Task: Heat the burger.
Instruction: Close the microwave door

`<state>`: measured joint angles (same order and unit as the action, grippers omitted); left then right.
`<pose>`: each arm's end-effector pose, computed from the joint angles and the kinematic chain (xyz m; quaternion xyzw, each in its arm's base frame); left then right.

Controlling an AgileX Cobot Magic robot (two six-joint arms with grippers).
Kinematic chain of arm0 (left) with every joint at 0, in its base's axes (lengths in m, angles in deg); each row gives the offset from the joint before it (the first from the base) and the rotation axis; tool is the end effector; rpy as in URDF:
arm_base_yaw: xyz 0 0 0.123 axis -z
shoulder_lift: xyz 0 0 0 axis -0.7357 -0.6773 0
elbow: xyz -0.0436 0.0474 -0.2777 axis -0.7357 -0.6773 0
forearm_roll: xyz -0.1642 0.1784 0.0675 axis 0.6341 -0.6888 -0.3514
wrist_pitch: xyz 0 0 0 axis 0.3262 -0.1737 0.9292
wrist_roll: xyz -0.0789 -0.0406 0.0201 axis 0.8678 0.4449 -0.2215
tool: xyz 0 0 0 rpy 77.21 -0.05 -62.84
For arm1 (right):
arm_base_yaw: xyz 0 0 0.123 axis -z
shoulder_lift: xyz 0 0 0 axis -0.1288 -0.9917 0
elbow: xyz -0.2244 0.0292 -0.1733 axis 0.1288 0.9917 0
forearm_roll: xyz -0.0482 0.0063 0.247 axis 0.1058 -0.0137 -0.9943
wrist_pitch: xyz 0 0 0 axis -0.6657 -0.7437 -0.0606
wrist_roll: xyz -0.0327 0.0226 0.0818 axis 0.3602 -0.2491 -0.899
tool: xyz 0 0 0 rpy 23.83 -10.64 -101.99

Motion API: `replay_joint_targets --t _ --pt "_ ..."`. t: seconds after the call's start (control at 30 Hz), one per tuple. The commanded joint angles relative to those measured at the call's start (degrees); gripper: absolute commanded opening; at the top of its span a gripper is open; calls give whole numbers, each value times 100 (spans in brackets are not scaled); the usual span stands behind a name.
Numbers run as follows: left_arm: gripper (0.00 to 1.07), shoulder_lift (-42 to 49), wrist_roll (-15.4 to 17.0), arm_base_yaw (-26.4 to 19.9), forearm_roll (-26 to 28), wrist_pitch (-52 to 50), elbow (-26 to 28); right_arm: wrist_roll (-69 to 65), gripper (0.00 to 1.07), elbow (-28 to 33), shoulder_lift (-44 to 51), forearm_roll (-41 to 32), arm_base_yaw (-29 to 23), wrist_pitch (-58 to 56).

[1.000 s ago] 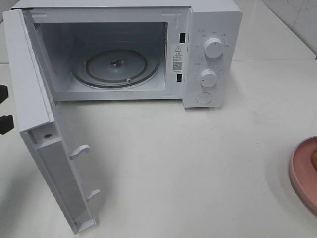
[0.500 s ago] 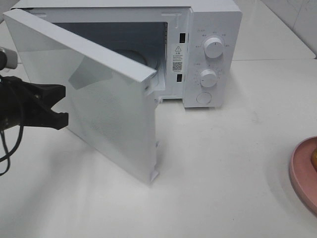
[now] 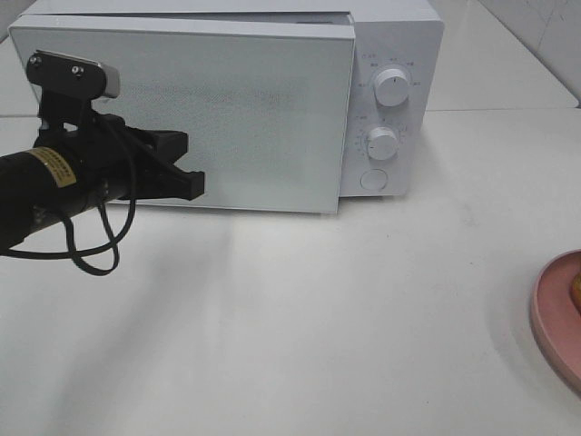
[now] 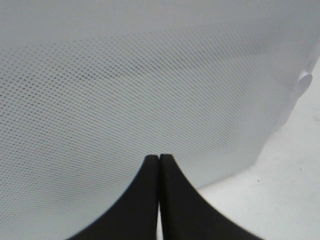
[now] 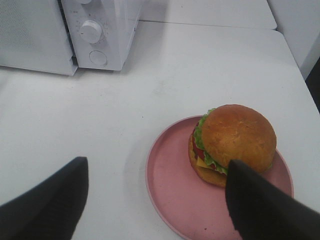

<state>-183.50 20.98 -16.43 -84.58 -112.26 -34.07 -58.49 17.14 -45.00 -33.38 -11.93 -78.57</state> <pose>0.2729 -0.1655 0.1680 0.2060 0.7777 -0.1758 0.5673 -0.0036 -0.0018 0.2820 -0.0229 0.8377 0.0176 0.5453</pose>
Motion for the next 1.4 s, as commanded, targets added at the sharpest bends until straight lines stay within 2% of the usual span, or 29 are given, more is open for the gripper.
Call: replay_joint_targets --t 0.03,0.13,0.43,0.57,1.4 --pt "0 -149 -223 264 481 -40 304 6 75 23 155 6 52 92" --pt "0 -258 -223 372 762 -52 481 6 75 23 155 6 52 92" --pt "0 -470 -201 590 859 40 882 6 75 23 155 6 52 92" --pt "0 -659 -201 676 957 126 1220 6 75 23 155 6 52 92" --pt "0 -1644 -183 842 1003 733 3031 6 75 23 155 6 52 92"
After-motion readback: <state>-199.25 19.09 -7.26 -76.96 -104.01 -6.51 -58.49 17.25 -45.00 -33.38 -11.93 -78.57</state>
